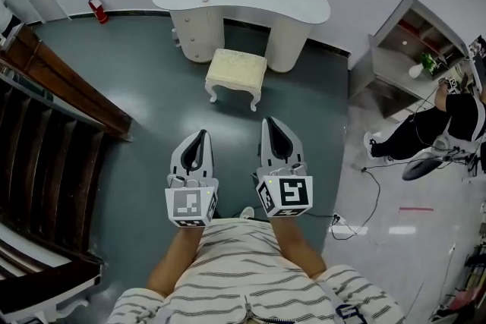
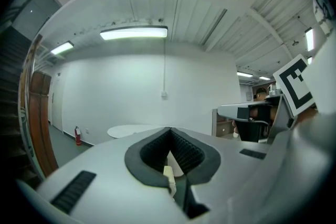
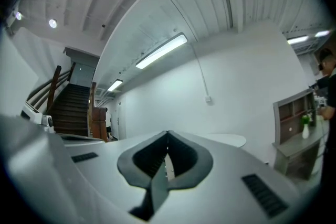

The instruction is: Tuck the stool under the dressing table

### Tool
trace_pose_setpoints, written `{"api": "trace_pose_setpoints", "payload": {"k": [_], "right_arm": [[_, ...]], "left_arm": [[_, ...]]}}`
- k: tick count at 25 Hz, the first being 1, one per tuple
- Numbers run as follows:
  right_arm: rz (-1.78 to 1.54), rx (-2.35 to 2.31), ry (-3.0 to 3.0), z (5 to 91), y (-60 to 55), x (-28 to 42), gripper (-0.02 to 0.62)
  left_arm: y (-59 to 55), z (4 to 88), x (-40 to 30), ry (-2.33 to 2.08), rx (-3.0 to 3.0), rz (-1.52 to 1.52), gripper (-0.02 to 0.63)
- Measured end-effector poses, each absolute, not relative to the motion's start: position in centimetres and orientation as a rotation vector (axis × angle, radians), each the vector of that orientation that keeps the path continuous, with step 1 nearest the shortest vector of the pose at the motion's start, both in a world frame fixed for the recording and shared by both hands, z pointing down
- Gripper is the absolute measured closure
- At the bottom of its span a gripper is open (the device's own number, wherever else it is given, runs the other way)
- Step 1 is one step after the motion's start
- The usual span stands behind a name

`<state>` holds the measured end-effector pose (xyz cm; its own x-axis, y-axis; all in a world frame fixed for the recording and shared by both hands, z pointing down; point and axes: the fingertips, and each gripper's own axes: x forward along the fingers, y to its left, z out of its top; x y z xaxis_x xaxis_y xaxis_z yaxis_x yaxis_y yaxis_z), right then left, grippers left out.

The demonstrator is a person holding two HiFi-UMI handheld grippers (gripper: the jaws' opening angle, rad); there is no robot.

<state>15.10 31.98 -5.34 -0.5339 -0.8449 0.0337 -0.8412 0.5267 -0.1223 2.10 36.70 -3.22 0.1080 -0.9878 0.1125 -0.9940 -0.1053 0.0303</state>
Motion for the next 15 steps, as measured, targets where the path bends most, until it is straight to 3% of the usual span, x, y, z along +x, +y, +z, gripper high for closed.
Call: {"api": "trace_pose_setpoints", "payload": {"k": [15], "right_arm": [[-0.218,-1.763,2.627,-4.2,7.2,0.0,0.583]], "left_arm": [[9.0,-1.9,-12.3,-1.769,2.433,0.094,0.601]]}}
